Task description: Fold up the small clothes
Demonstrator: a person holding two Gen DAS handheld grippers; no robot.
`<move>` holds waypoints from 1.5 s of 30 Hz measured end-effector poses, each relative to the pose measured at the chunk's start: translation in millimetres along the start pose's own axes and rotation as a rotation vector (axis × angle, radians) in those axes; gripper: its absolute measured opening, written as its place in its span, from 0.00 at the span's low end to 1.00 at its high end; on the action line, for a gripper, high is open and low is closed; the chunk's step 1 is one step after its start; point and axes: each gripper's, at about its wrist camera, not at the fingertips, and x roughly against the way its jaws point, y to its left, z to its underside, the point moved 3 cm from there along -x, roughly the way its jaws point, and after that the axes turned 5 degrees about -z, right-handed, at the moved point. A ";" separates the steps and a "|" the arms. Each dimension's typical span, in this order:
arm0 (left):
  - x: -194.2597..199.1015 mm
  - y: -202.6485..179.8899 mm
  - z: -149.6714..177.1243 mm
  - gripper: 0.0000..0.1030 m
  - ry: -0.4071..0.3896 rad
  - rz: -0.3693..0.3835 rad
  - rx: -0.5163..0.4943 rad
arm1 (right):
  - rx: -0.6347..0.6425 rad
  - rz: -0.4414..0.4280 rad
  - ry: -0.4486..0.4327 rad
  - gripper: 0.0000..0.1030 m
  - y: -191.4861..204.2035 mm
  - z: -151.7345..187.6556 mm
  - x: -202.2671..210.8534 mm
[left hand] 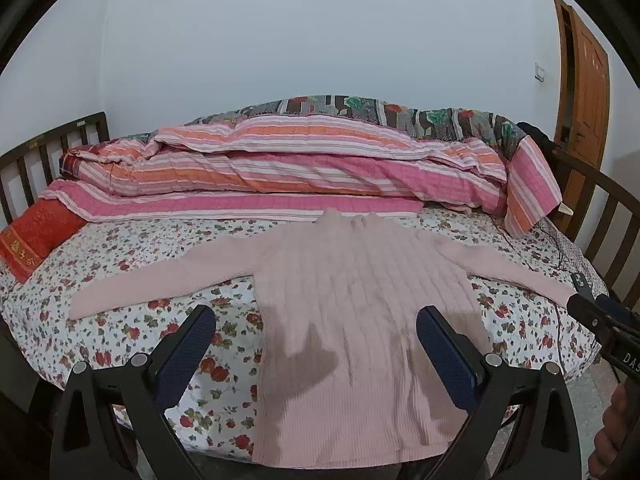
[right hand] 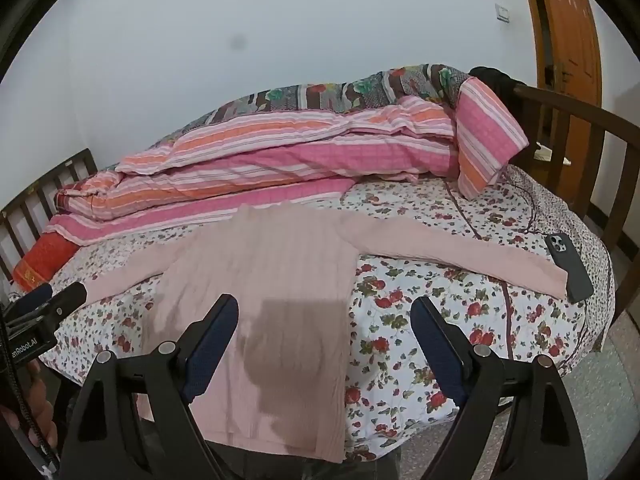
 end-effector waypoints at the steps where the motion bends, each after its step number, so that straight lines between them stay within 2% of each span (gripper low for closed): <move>1: 0.1 0.6 0.0 0.98 0.000 0.002 0.002 | 0.000 0.000 -0.003 0.84 0.1 -0.5 0.6; 45: -2.1 3.6 2.9 0.98 0.012 0.007 0.022 | 0.017 0.013 -0.030 0.84 5.8 -3.8 4.8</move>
